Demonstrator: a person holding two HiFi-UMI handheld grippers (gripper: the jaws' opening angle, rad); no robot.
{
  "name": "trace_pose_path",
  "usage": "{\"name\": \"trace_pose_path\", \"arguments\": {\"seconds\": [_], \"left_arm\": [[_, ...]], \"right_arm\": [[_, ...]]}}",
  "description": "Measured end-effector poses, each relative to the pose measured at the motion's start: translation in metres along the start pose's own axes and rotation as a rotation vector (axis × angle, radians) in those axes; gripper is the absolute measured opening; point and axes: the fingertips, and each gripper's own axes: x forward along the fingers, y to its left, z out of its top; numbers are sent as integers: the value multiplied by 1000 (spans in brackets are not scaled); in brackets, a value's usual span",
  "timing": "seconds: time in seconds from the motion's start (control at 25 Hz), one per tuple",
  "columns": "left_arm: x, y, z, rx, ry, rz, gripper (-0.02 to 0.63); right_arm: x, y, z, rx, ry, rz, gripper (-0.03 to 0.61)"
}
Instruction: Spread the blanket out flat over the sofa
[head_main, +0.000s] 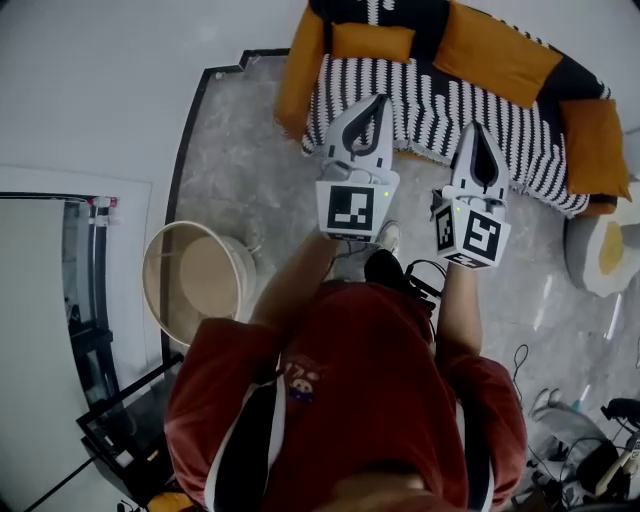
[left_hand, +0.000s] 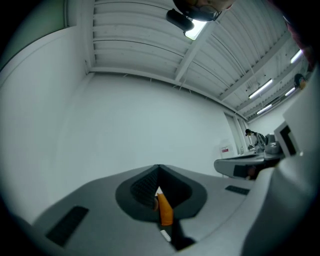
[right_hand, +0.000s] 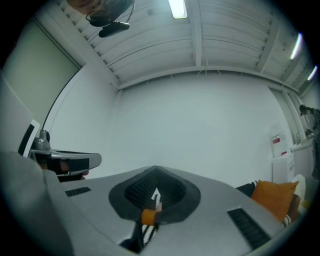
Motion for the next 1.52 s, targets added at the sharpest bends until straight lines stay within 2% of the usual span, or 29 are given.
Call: {"name": "trace_pose_path", "arguments": {"seconds": [0.36,0.6,0.76,0.96,1.12,1.28,1.52], "left_arm": [[109,-3,-32,-2,36,35,15],[151,-1,-74,5,81,53,15],[176,5,-116,7,127,49,17],[205,20,-194,-4,179,40,17],[213,25,-280,-15,296,5,17],[225,31,-365,-45,360,1,17],[230,35,-477,-37,461,-42,17]], "right_arm": [[94,-69,-33,13,45,19,12],[136,-92,-74,18,94,41,12],[161,-95,-113,19,140,52,12],[192,-96,-185,25,188,52,12],[201,-96,-268,28,305,35,12],[215,-95,-351,35,383,17,12],[223,-90,-464,31,482,15,12]]}}
